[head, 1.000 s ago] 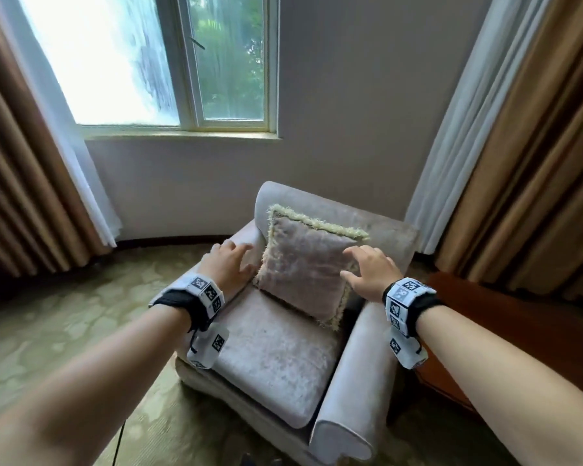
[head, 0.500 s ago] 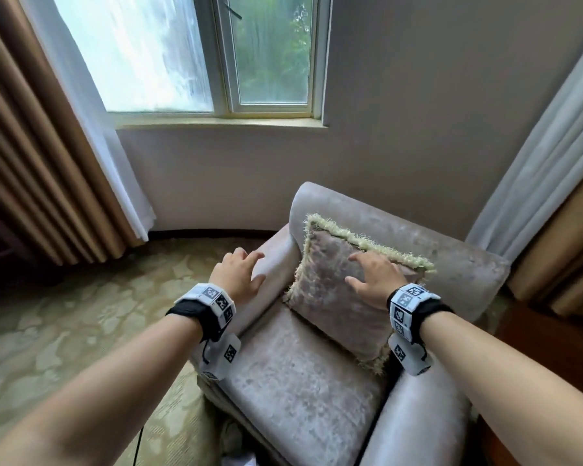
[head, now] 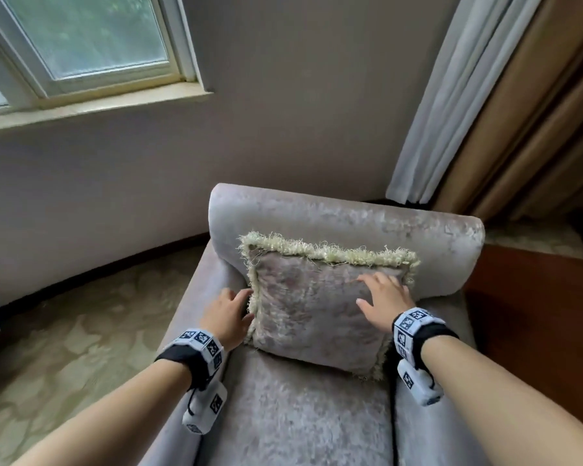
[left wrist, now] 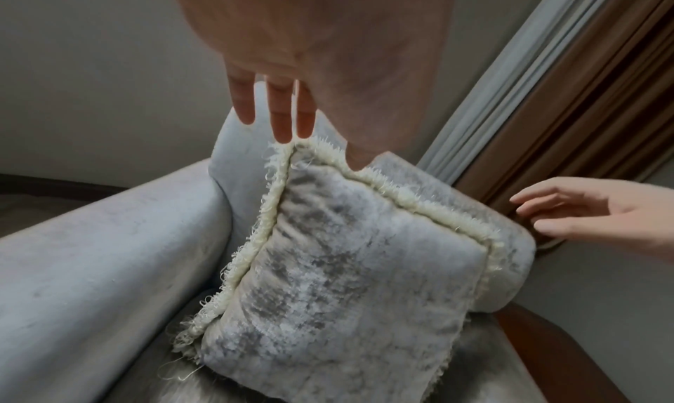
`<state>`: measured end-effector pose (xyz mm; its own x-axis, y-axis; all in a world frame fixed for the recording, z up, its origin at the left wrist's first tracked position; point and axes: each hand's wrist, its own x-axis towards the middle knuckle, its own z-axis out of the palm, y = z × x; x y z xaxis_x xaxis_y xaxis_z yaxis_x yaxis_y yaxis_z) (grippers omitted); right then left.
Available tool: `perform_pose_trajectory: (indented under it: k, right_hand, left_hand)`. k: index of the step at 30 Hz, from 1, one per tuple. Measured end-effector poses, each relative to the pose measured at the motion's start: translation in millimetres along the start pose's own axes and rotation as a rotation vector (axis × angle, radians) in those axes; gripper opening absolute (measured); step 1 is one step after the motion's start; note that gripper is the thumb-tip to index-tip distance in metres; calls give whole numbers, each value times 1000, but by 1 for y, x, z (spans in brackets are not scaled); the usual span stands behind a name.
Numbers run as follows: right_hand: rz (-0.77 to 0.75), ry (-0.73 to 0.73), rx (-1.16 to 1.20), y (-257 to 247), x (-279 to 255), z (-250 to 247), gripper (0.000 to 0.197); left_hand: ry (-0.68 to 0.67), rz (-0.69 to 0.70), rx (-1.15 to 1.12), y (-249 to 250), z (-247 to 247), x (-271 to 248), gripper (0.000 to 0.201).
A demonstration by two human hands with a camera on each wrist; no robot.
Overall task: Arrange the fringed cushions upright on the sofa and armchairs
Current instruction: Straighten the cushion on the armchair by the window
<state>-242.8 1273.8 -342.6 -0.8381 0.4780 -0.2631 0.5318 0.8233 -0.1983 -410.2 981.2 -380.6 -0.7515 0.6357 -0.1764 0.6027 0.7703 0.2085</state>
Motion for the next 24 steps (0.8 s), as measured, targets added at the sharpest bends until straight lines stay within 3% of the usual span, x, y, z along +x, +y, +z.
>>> perform_pose_trajectory:
  k: [3, 7, 12, 19, 24]
  right_hand:
    - [42, -24, -35, 14, 49, 11, 54]
    - [19, -71, -158, 37, 105, 38, 65]
    - [-16, -120, -267, 73, 140, 91, 82]
    - [-100, 68, -233, 101, 154, 148, 79]
    - [-130, 207, -210, 104, 156, 163, 68]
  left_hand:
    - [-59, 5, -51, -16, 47, 51, 59]
    - [-185, -114, -94, -39, 120, 97, 73]
    - [-207, -106, -261, -59, 198, 127, 89]
    - [-167, 16, -489, -75, 274, 155, 130]
    - [-121, -17, -648, -59, 297, 166, 115]
